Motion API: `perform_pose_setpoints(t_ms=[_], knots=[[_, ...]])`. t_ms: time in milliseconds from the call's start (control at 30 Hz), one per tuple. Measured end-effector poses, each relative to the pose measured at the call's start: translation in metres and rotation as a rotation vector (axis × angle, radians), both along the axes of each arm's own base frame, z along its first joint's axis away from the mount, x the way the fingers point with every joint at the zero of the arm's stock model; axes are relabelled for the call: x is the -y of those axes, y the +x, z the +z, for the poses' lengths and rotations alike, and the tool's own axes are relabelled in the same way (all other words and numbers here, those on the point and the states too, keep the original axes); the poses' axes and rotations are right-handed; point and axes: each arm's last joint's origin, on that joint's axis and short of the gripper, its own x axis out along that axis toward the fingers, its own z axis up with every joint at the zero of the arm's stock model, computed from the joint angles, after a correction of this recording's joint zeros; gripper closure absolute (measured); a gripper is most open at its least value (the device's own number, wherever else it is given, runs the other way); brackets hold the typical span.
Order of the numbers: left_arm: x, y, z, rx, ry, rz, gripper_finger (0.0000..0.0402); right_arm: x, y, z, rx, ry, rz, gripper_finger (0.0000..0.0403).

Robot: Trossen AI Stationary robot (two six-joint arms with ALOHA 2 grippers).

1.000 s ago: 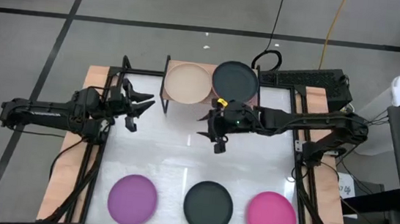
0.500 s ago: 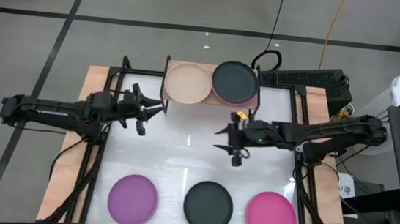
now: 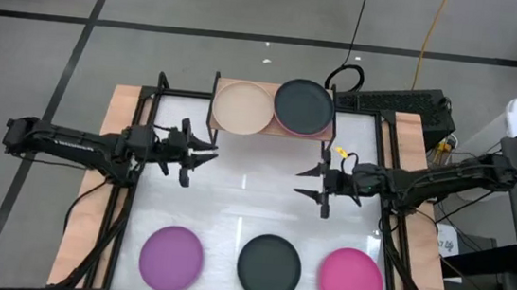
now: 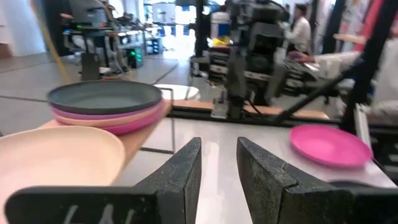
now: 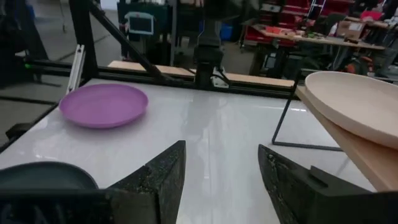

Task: Place and stack plates onto a shelf
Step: Stack the violet plate on top of the gray plate on the shelf

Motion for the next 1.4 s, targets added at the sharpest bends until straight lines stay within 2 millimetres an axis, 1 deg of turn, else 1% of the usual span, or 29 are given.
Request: perform_pose_setpoints(t_ms=[133,233,400,500,633,800,1200,1400], knots=[[0.009,0.004,0.000,-0.033,0.024,-0.050,0.0295,0.001,-0.004,-0.004,0.013,0.004,-0.001,0.0220],[0.015,0.010,0.007,-0.066,0.030,-0.081,0.0295,0.001,-0.004,-0.004,0.017,0.005,-0.002,0.0220],[0.026,0.028,0.019,-0.202,0.054,-0.128,0.0295,0.001,-0.004,-0.004,0.019,0.004,-0.002,0.0220],[0.034,0.040,0.019,-0.284,0.090,-0.161,0.0295,0.001,-0.004,-0.004,0.015,0.008,-0.001,0.0220],[0.041,0.051,0.008,-0.424,0.093,-0.190,0.0295,0.001,-0.004,-0.006,0.000,0.006,-0.001,0.0220],[0.052,0.056,-0.009,-0.554,0.027,-0.265,0.0295,0.001,-0.004,-0.006,-0.005,0.005,-0.001,0.0220],[0.092,0.062,-0.043,-0.740,-0.046,-0.476,0.0295,0.001,-0.004,-0.007,-0.009,0.005,-0.001,0.0220],[0.105,0.063,-0.057,-0.818,-0.098,-0.512,0.0295,0.001,-0.005,-0.008,-0.028,0.002,0.001,0.0220]])
